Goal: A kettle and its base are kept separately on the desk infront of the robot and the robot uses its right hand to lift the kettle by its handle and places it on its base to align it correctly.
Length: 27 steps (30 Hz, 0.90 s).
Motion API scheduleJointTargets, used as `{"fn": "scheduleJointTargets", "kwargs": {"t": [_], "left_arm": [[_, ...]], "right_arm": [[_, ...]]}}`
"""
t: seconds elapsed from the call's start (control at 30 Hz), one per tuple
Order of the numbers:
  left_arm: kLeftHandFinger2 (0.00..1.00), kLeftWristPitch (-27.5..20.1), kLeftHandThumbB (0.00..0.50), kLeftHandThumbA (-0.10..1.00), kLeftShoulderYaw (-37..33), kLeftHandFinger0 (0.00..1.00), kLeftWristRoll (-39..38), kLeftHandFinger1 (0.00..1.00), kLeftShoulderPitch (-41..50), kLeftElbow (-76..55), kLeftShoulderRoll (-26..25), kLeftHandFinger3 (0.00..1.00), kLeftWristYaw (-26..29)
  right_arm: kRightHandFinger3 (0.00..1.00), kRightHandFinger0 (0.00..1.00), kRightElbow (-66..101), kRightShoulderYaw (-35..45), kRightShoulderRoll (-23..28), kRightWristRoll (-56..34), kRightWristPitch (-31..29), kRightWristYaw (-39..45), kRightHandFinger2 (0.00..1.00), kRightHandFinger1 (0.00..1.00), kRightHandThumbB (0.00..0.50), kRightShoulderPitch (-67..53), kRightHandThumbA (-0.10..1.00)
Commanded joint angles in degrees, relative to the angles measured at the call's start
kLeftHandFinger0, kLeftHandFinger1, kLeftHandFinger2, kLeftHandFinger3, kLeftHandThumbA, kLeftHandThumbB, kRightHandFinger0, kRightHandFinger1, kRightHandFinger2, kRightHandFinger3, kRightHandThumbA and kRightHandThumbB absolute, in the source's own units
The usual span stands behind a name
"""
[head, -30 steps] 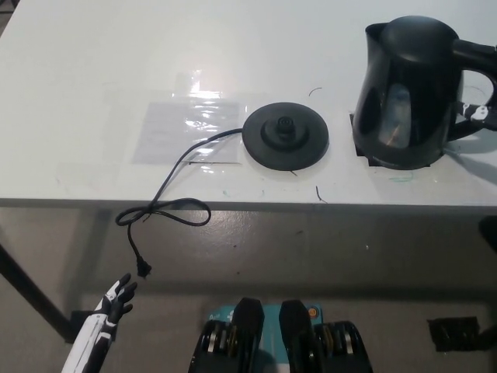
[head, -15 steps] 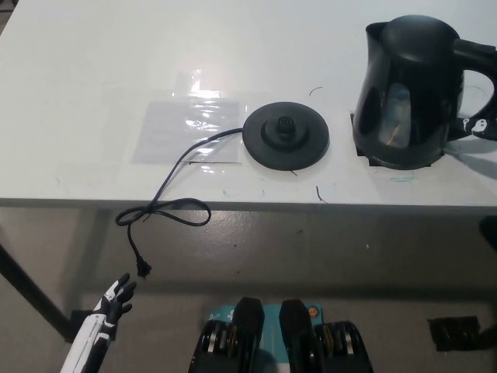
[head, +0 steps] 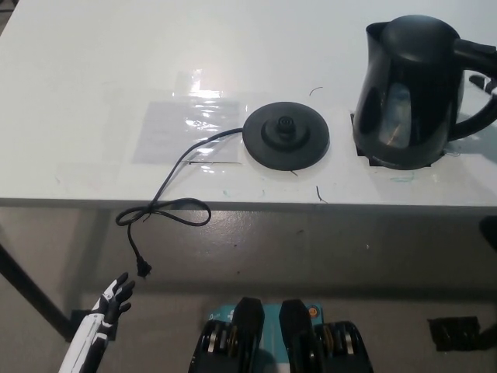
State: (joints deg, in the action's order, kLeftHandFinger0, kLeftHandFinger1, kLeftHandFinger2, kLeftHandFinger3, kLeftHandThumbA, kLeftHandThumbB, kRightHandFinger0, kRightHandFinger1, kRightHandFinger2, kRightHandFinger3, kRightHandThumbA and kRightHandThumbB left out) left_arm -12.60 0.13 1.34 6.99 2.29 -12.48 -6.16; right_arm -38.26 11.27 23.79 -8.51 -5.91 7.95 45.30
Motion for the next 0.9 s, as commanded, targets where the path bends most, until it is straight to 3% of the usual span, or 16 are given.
{"fn": "scheduleJointTargets", "kwargs": {"t": [0.0,0.03,0.23,0.33,0.5,0.6,0.7,0.87], "left_arm": [[1.0,-0.4,0.366,1.0,-0.3,1.0,-0.4,1.0,0.3,-1.5,-1.3,1.0,-1.5],[1.0,-0.3,0.372,1.0,-0.3,1.0,-0.4,1.0,0.4,-1.6,-1.3,1.0,-1.6],[1.0,-0.6,0.37,1.0,-0.4,1.0,-0.6,1.0,0.0,-1.4,-1.6,1.0,-1.6],[1.0,-0.5,0.359,1.0,-0.3,1.0,-1.1,1.0,-0.1,-1.5,-1.6,1.0,-1.8],[1.0,-0.7,0.361,1.0,-0.1,1.0,-1.3,1.0,-0.1,-1.2,-1.4,1.0,-1.9],[1.0,-0.7,0.39,1.0,0.1,1.0,-1.7,1.0,-0.2,-1.0,-1.3,1.0,-2.0],[1.0,-1.4,0.384,1.0,0.1,1.0,-1.8,1.0,-0.3,-0.7,-1.3,1.0,-2.2],[1.0,-1.1,0.375,1.0,0.1,1.0,-2.2,1.0,-0.4,-0.6,-1.2,1.0,-2.5]], "right_arm": [[1.0,1.0,2.5,1.0,0.5,-2.6,0.5,1.1,1.0,1.0,0.25,4.0,1.0],[1.0,1.0,2.5,1.0,0.6,-2.4,0.6,0.9,1.0,1.0,0.233,3.9,1.0],[1.0,1.0,0.3,0.6,0.6,-2.0,-0.4,0.8,1.0,1.0,0.248,4.4,1.0],[1.0,1.0,-1.0,0.7,0.4,-2.4,-0.8,1.1,1.0,1.0,0.213,4.6,0.99],[1.0,1.0,-2.5,0.5,0.3,-2.1,-1.3,0.9,1.0,1.0,0.221,4.6,0.99],[1.0,1.0,-3.3,0.7,0.1,-2.5,-1.3,1.0,1.0,1.0,0.202,4.5,0.98],[1.0,1.0,-3.5,0.5,0.3,-2.0,-1.4,0.9,1.0,1.0,0.183,4.1,0.99],[1.0,1.0,-3.2,0.1,0.5,-0.9,-1.2,-0.1,1.0,1.0,0.209,3.3,1.0]]}}
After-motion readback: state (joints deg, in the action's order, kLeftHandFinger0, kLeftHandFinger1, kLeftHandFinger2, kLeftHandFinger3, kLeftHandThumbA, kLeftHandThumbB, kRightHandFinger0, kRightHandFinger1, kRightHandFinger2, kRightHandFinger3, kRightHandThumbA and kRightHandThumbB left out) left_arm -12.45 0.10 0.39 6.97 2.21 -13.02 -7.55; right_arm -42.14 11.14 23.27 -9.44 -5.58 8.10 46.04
